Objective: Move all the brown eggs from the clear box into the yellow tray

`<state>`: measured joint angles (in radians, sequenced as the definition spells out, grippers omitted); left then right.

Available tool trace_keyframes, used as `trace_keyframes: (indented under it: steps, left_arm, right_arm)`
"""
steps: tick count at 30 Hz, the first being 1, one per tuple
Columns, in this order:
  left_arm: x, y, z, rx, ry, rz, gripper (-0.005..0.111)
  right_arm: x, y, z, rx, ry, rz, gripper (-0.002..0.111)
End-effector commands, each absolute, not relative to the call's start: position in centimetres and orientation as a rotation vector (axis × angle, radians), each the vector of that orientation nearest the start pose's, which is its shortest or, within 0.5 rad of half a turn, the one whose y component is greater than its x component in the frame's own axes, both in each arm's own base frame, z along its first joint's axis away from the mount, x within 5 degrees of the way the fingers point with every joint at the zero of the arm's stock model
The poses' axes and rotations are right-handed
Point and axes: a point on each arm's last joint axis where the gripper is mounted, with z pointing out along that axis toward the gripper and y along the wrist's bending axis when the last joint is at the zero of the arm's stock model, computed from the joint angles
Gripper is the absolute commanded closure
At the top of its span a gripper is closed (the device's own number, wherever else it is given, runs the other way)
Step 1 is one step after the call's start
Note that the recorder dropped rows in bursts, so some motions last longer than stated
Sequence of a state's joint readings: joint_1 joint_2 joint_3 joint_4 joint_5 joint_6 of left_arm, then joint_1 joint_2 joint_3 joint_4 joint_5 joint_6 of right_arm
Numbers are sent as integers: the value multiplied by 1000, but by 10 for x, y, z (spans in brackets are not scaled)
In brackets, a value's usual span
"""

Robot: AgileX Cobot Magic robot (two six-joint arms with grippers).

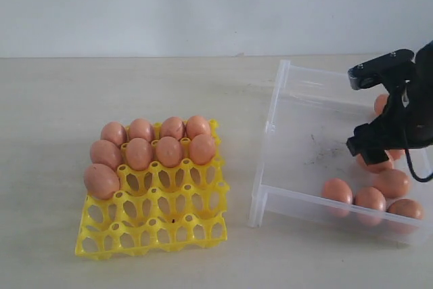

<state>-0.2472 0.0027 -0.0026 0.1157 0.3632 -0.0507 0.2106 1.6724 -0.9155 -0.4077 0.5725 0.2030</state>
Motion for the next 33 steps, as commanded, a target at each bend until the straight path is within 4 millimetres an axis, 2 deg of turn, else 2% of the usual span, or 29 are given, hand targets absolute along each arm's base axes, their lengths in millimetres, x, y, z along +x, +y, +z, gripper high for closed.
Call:
trace_keyframes:
  steps: [1,3,7,9,13,15,18,22,33]
  left_arm:
    - [52,-10,181,251,1825,-104,103]
    - [52,-10,181,251,1825,-104,103]
    - [52,-10,181,251,1825,-104,103]
    - [52,-10,181,251,1825,-104,103]
    - [52,-10,181,251,1825,-104,103]
    - [52,-10,181,251,1825,-104,103]
    - [52,-10,181,251,1825,-104,103]
    - [52,-10,181,251,1825,-104,103]
    - [52,-10,181,251,1825,-104,103]
  right_arm:
    - [297,40,193,-422,2793,-251,37]
    - [290,41,192,-547,2878,-231,37]
    - [275,45,190,-943,2956,-288,38]
    - [273,47,191,-1094,2919,-368,41]
    - [276,56,196,-1353,2761,-606,58]
    - [276,62,197,-1444,2690,-678,63]
    - [277,71,198,-1523,2599,-711,64]
    - [280,82,197,-1551,2517,-605,64]
    - [275,84,194,-1695,2504,-530,64]
